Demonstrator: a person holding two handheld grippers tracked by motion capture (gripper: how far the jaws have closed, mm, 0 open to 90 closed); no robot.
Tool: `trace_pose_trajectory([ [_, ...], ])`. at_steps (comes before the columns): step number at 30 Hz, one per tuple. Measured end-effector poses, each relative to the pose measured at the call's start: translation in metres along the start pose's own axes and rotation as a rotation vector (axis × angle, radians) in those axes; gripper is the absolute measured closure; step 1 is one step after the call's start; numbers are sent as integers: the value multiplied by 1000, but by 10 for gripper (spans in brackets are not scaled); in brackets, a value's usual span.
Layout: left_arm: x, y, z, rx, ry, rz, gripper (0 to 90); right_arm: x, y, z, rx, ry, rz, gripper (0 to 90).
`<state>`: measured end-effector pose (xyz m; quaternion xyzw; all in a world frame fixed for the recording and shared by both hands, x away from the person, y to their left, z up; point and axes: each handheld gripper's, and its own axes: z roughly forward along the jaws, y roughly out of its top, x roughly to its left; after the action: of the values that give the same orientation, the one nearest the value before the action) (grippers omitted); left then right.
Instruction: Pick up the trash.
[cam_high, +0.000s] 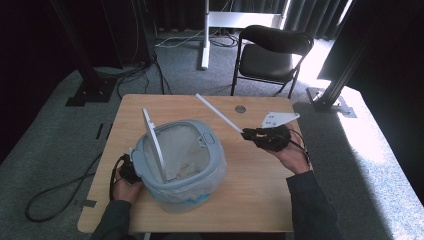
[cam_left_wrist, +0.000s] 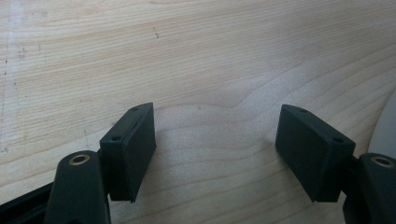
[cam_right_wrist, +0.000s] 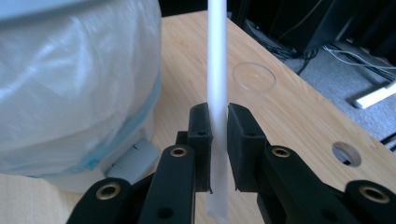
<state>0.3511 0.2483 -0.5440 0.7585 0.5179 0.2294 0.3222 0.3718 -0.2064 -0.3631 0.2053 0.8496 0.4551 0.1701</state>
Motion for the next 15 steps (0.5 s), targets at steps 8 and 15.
trace_pose_trajectory([
  [8, 0, 0, 0, 0, 0, 0, 288, 8, 13, -4, -38, 27, -25, 799],
  [15, 0, 0, 0, 0, 0, 0, 287, 12, 23, -2, -73, 68, -28, 799],
])
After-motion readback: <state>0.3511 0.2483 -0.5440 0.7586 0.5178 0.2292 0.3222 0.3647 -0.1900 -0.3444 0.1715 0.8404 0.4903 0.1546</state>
